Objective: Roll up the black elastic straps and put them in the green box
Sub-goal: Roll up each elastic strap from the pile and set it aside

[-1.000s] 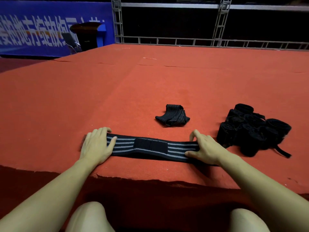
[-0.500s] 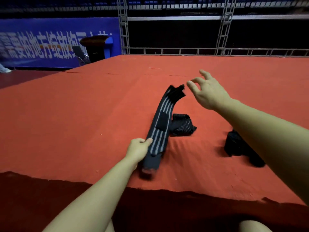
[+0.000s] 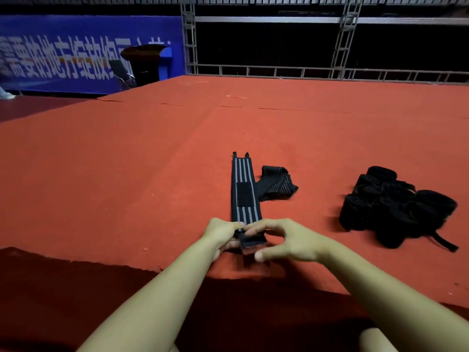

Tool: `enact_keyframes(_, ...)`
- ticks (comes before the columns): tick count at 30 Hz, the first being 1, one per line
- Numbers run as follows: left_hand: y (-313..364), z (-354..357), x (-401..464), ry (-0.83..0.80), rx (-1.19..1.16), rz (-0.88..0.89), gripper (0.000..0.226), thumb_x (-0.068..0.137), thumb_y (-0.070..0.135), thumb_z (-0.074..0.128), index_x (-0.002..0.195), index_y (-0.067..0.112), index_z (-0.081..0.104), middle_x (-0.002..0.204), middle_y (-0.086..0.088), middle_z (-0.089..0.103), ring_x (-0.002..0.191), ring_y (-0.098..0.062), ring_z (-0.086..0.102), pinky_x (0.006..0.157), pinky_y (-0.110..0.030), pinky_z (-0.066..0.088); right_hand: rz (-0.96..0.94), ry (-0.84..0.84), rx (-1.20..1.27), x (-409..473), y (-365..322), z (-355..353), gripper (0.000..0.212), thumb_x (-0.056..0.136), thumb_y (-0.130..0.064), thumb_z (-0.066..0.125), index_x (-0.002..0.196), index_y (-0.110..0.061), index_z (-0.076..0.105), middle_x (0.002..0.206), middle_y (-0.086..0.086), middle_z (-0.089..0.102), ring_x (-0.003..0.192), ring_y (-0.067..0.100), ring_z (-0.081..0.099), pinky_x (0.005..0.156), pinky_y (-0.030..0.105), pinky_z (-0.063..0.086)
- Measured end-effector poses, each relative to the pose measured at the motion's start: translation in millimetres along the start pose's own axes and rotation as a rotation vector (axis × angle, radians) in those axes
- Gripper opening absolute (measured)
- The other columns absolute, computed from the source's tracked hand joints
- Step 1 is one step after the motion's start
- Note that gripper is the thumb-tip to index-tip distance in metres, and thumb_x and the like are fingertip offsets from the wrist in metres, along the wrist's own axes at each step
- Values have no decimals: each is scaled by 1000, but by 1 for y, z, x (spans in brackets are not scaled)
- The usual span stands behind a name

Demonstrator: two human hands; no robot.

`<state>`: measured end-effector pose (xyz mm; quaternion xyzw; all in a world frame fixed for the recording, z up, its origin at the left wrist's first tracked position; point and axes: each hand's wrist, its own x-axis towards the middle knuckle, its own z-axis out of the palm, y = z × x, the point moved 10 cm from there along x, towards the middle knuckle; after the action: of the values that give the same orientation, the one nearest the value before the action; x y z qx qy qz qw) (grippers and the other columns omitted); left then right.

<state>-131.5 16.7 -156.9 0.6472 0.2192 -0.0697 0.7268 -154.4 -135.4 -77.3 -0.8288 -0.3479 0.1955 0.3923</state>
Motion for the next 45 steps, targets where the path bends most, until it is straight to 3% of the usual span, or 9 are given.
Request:
enact_keyframes(3, -1, 4, 0, -39, -18, -42, 22, 93, -1, 68, 110, -15, 68, 91, -22, 76, 69, -26, 76, 56, -32, 60, -105, 184, -69, -2, -4, -4, 31, 78, -26, 89, 108, -24, 78, 128, -16, 67, 120, -4, 60, 103, 11, 39)
enact_keyframes(8, 9, 6, -9, -132, 276, -26, 24, 94, 17, 73, 97, -6, 72, 74, -13, 73, 54, -18, 70, 49, -26, 56, -61, 407, 73, 5, 11, -18, 10, 91, -29, 78, 98, -22, 80, 96, -4, 78, 91, 17, 74, 89, 40, 57)
enact_keyframes(11, 40, -15, -7, 106, 897, 227, 41, 99, 51, 56, 80, 17, 69, 74, -6, 75, 65, -22, 71, 62, -30, 55, 10, 380, 165, 14, 25, -11, 14, 93, -28, 76, 102, -17, 78, 93, 3, 79, 90, 26, 76, 85, 49, 59)
enact_keyframes(13, 59, -21, -17, 266, 982, 496, 30, 101, 52, 47, 94, 28, 63, 91, 2, 73, 87, -26, 69, 78, -36, 51, 7, 400, 193, 19, 26, -9, 17, 93, -24, 77, 109, -21, 72, 94, 3, 79, 83, 18, 75, 78, 42, 61)
enact_keyframes(16, 64, -10, -42, 120, 791, 893, 23, 100, 40, 43, 117, 30, 55, 110, 14, 60, 77, -10, 61, 80, -38, 50, 16, 436, 362, 25, 33, -9, 27, 94, -18, 74, 112, -24, 55, 93, 11, 77, 70, 14, 69, 61, 33, 55)
enact_keyframes(20, 53, 14, -57, -30, 963, 1071, 39, 93, 45, 53, 129, 32, 44, 128, 15, 43, 86, -14, 61, 71, -42, 55, -44, 469, 260, 31, 38, -14, 12, 95, -18, 73, 97, -19, 61, 85, -1, 72, 72, 5, 62, 70, 26, 50)
enact_keyframes(26, 51, 14, -57, 16, 982, 1108, 38, 93, 47, 59, 128, 34, 51, 131, 16, 42, 98, -10, 60, 73, -42, 57, -17, 459, 242, 29, 37, -18, 10, 97, -26, 71, 93, -17, 70, 81, -5, 73, 69, 1, 63, 67, 25, 52)
enact_keyframes(31, 52, 15, -56, 16, 983, 1116, 22, 99, 45, 54, 112, 27, 59, 114, 18, 48, 95, -3, 55, 74, -37, 54, -56, 514, 136, 14, 45, -15, 9, 95, -24, 74, 103, -25, 77, 111, -12, 66, 89, 9, 66, 78, 20, 51)
enact_keyframes(45, 45, 21, -49, -41, 1039, 1055, 28, 103, 44, 40, 99, 23, 58, 95, 16, 49, 89, -4, 50, 78, -35, 49, -32, 517, 156, 9, 47, -11, 8, 95, -19, 73, 101, -24, 73, 96, -9, 76, 91, 9, 73, 88, 37, 59)
